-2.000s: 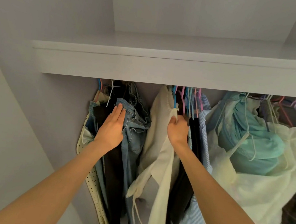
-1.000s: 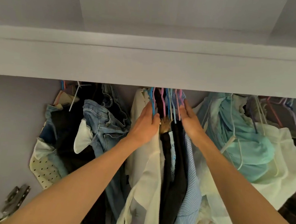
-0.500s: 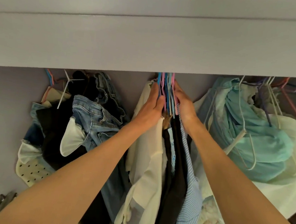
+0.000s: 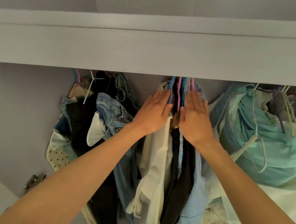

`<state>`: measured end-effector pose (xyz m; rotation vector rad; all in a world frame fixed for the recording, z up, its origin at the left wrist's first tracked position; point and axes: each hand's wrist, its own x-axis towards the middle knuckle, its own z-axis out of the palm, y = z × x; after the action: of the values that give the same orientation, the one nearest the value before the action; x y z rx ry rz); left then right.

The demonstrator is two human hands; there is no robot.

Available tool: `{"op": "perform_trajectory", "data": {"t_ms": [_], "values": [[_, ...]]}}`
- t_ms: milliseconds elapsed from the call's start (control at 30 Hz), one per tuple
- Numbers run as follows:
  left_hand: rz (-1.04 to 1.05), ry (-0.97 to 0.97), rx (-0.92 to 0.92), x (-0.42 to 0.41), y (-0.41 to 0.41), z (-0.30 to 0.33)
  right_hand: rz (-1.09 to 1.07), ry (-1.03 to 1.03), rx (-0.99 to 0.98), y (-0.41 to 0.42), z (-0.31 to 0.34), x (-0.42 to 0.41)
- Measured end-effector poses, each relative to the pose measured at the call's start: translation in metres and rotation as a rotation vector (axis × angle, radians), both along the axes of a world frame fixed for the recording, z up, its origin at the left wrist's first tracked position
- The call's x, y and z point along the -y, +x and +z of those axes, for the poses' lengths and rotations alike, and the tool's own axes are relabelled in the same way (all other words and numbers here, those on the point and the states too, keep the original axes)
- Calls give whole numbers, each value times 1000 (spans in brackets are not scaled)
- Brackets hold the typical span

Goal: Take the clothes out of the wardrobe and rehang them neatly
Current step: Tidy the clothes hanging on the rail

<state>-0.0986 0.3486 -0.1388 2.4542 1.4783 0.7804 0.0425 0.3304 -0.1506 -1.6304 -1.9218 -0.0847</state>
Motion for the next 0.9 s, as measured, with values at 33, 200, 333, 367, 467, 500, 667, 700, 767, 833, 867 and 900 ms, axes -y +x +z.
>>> {"op": "perform_trajectory", "data": {"t_ms": [33,200,333,367,467,500,667,700,767,833,867,900], "values": [[23,103,-66,8,-9,-3,24,69,48,-7,-4,9],[186,369,-149,41,-76,-9,334,108,102,-66,-3,38],[461,279,-199,59,-132,-13,443,-222,-257,-118,15,24],[521,210,-183,61,-141,-16,420,-320,-342,-131,16,12],[561,136,-145,64,-152,-25,362,-391,-502,-165,16,-24],[554,143,-123,64,-152,-27,356,-383,-546,-174,15,-36],[499,197,-42,62,-154,-36,462,-313,-700,-216,21,-77],[474,207,-32,62,-156,-37,472,-296,-722,-223,21,-81],[439,241,-32,63,-162,-41,488,-279,-744,-237,20,-86],[436,274,-34,65,-169,-42,527,-296,-711,-249,19,-90],[438,282,-33,65,-174,-42,546,-311,-683,-254,20,-92],[439,280,-33,66,-177,-42,561,-323,-656,-259,22,-94]]}}
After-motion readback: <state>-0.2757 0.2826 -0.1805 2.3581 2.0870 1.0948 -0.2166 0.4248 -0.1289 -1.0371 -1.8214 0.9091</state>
